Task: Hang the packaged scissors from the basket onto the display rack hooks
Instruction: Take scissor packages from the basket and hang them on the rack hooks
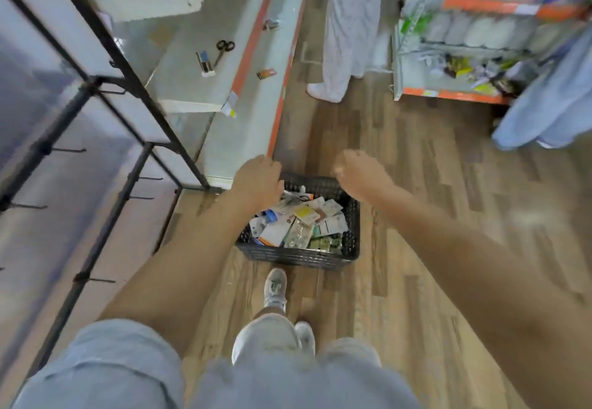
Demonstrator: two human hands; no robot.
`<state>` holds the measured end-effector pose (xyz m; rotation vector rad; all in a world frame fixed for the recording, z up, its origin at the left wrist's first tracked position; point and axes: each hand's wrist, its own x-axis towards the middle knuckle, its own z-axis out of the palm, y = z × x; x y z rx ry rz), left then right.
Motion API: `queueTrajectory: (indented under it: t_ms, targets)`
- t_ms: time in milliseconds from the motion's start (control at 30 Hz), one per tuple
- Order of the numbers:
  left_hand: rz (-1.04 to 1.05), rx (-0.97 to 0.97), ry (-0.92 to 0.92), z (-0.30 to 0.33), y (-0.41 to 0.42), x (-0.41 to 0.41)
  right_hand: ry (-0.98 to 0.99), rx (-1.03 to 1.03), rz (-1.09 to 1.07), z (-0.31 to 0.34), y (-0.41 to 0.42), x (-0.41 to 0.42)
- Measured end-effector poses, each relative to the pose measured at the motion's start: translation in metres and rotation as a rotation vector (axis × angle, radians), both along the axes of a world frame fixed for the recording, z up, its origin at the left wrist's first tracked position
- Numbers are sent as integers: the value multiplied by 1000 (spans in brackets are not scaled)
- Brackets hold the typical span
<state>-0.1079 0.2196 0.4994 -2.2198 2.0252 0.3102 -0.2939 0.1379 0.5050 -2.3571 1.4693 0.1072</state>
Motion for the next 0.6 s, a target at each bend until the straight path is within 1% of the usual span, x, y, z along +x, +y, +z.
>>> queueTrajectory:
  t_ms: [100,200,333,433,500,567,600]
  targets:
    - [-78,30,-2,-27,-13,-9,42,53,-69,-21,-4,-20]
    - [-96,106,-18,-49,-22,-10,78,96,-134,-45,-10,-23]
    - [-78,146,-71,-73,-34,6,137,152,-93,-85,-12,-10]
    - [-57,272,-26,-114,-45,31,185,182,-48,-111,-10,6]
    - [-104,353,4,-144,-48,43,187,210,-51,-133,-12,15]
    - [-157,446,-31,-170,-52,51,189,262,-57,-159,-15,20]
    - [-138,465,-37,-183,-55,54,192,289,-70,-172,-17,22]
